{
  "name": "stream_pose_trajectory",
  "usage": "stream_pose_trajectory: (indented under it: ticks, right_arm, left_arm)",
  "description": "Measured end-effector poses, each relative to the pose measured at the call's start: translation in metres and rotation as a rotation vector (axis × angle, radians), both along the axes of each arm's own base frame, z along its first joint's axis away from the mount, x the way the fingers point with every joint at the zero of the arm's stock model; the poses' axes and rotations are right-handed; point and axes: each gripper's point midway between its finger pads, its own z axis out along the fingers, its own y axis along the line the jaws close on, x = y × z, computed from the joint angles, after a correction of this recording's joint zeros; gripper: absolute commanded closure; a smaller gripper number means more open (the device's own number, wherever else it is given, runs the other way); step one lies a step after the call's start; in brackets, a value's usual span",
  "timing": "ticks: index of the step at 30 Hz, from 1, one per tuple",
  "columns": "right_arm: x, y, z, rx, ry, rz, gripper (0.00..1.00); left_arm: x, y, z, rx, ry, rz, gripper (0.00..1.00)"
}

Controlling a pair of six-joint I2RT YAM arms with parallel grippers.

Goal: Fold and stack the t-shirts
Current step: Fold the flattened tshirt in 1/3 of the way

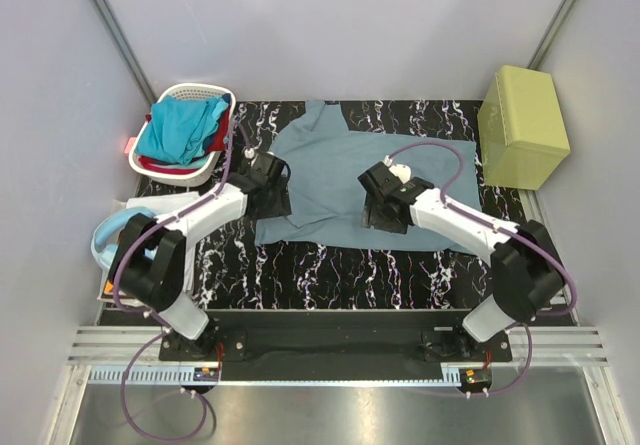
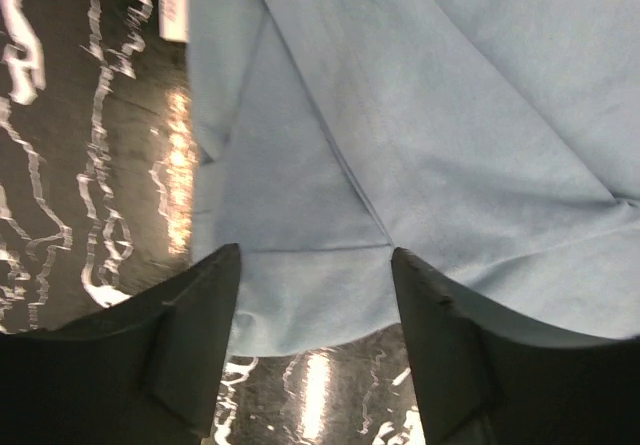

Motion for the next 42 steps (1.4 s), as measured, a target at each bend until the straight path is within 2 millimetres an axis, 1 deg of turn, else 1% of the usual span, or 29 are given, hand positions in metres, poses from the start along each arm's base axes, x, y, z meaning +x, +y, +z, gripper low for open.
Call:
stream_pose_trajectory:
  ticks: [5, 8, 11, 17, 21, 22, 24, 26, 29, 30, 31, 33, 38, 42]
  right_arm:
    - [0.004, 0.009, -0.017, -0.007, 0.043, 0.015, 0.35]
    - [0.009, 0.017, -0.021, 0.002, 0.055, 0.030, 0.35]
    - [0.015, 0.028, -0.020, 0.016, 0.055, 0.048, 0.36]
    - [0.031, 0.061, -0.008, 0.058, 0.019, 0.106, 0.38]
    - [0.030, 0.083, -0.005, 0.082, 0.015, 0.153, 0.41]
    - [0.028, 0.087, -0.006, 0.083, 0.017, 0.164, 0.46]
    - [0.023, 0.094, -0.011, 0.082, 0.025, 0.185, 0.52]
    - [0.016, 0.101, -0.016, 0.078, 0.041, 0.207, 0.54]
    - [0.005, 0.111, -0.023, 0.076, 0.062, 0.238, 0.49]
    - [0.003, 0.112, -0.024, 0.076, 0.065, 0.242, 0.47]
    - [0.001, 0.115, -0.025, 0.078, 0.066, 0.249, 0.43]
    - [-0.001, 0.119, -0.026, 0.081, 0.064, 0.257, 0.40]
    - [0.002, 0.124, -0.035, 0.073, 0.073, 0.260, 0.39]
    - [0.014, 0.140, -0.040, 0.089, 0.069, 0.265, 0.41]
  left_arm:
    - [-0.005, -0.007, -0.015, -0.014, 0.052, -0.009, 0.46]
    - [-0.010, -0.008, -0.026, -0.015, 0.091, -0.007, 0.48]
    - [-0.014, -0.007, -0.034, -0.011, 0.112, -0.006, 0.49]
    - [-0.020, -0.005, -0.040, -0.011, 0.131, 0.008, 0.49]
    - [-0.022, -0.004, -0.042, -0.009, 0.135, 0.011, 0.50]
    - [-0.023, -0.004, -0.042, -0.009, 0.137, 0.011, 0.50]
    - [-0.024, -0.003, -0.043, -0.008, 0.140, 0.013, 0.50]
    - [-0.025, -0.003, -0.044, -0.007, 0.143, 0.015, 0.50]
    - [-0.025, -0.002, -0.045, -0.008, 0.145, 0.017, 0.50]
    - [-0.025, -0.002, -0.045, -0.008, 0.145, 0.017, 0.50]
    - [-0.025, -0.002, -0.045, -0.008, 0.145, 0.017, 0.50]
    - [-0.026, -0.002, -0.046, -0.007, 0.147, 0.017, 0.50]
    - [-0.029, -0.001, -0.049, -0.004, 0.153, 0.018, 0.50]
    - [-0.029, -0.001, -0.049, -0.006, 0.152, 0.021, 0.50]
